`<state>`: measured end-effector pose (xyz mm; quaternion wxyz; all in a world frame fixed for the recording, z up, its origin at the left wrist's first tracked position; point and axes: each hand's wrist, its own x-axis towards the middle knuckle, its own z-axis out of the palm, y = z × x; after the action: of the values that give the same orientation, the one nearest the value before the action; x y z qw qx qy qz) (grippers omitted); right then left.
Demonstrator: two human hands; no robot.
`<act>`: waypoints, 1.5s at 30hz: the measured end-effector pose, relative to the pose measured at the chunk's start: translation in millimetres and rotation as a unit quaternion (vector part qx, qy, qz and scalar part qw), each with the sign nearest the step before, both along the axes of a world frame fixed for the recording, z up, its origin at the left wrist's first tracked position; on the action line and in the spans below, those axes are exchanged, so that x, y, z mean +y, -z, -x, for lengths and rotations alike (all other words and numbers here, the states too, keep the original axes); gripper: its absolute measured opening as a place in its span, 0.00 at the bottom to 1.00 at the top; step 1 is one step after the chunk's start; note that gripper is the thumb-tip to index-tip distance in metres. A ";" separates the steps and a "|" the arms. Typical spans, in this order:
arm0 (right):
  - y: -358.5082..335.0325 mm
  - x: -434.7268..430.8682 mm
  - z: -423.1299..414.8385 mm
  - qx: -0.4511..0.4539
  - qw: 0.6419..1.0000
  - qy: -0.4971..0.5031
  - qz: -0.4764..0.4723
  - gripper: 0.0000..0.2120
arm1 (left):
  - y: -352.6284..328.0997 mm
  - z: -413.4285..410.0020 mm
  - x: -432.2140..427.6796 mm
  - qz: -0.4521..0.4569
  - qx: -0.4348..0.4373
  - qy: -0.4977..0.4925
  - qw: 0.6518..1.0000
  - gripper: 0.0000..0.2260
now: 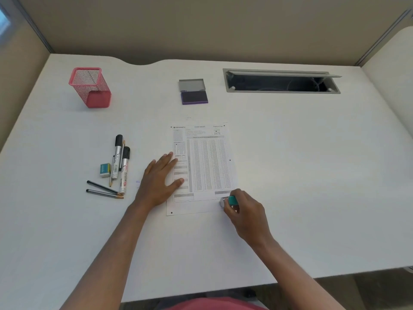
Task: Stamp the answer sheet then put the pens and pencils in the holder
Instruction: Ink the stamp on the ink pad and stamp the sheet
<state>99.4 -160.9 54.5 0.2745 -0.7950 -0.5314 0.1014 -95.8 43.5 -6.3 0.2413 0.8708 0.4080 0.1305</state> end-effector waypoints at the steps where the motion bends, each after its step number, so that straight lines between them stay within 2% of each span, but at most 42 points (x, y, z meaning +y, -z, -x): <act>1: 1.5 1.4 -0.1 -0.012 1.000 -0.008 0.004 0.11 | 0.3 0.1 0.2 0.000 0.000 0.001 1.000 0.35; 12: 15.0 11.9 -2.1 -0.076 0.996 -0.042 0.015 0.16 | 0.6 -0.4 -1.1 -0.006 -0.004 -0.001 1.000 0.34; 15: 14.1 17.6 -4.3 -0.075 0.996 -0.050 0.008 0.16 | 0.8 0.1 -1.2 -0.008 -0.005 -0.001 1.000 0.34; 19: 14.0 29.2 -8.1 -0.077 0.995 -0.060 0.020 0.08 | 0.5 -1.1 -0.9 0.000 -0.010 -0.003 1.000 0.34; 22: 15.3 34.5 -10.0 -0.065 0.995 -0.069 0.021 0.06 | 0.6 -1.0 -0.1 0.004 -0.010 -0.005 1.000 0.35; 38: 9.0 24.0 -3.6 -0.076 0.996 -0.054 0.011 0.09 | -8.5 -3.1 -0.4 0.020 0.013 -0.002 1.000 0.33; 42: 2.3 29.0 -8.6 -0.080 0.993 -0.063 0.052 0.08 | -9.0 -2.3 0.3 0.022 0.016 -0.001 1.000 0.32; 45: -13.5 40.6 -13.3 -0.039 0.998 -0.014 0.052 0.08 | -11.0 -2.6 0.4 0.024 0.021 -0.002 0.999 0.31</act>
<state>112.7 -120.2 68.0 0.2104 -0.8037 -0.5471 0.1019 -93.2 44.0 4.7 0.2536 0.8662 0.4181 0.1028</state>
